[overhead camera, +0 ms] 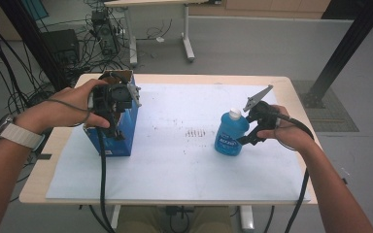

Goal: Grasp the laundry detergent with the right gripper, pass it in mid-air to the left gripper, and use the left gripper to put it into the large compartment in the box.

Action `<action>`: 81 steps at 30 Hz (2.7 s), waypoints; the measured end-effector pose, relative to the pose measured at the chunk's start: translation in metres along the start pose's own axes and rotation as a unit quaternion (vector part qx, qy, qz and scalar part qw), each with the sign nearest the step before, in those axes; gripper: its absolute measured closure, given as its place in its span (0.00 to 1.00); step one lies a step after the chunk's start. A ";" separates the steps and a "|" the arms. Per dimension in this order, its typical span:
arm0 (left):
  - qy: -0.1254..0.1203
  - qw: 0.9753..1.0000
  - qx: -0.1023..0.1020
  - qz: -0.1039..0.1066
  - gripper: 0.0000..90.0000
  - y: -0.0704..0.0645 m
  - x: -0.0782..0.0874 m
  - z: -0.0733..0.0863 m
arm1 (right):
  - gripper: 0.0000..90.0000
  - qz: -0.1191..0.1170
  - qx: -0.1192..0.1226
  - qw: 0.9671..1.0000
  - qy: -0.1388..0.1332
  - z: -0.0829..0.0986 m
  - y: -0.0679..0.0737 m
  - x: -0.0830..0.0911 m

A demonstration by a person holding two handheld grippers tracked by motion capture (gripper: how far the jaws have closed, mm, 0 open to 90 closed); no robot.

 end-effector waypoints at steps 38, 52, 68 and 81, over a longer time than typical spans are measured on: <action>-0.001 1.000 0.002 0.002 0.14 -0.002 -0.004 -0.001 | 0.12 0.015 -0.001 0.998 -0.059 -0.001 0.004 -0.022; 0.002 1.000 0.000 0.001 0.14 -0.002 -0.005 0.001 | 0.15 0.021 -0.006 0.997 -0.079 -0.001 0.003 -0.024; 0.002 1.000 -0.001 -0.001 0.14 -0.002 -0.005 0.001 | 0.18 0.017 -0.009 0.995 -0.096 0.000 0.006 -0.030; 0.001 1.000 0.001 0.000 0.14 -0.002 -0.006 0.001 | 0.20 0.018 -0.013 0.993 -0.113 0.000 0.008 -0.033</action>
Point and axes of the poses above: each handheld gripper's, and its own axes: x roughly backward along the jaws, z roughly out of its underside, y roughly to its left, the point moved 9 cm from there along -x, roughly forward along the jaws, and after that the axes turned 12 degrees about x, right-handed, at the moved point
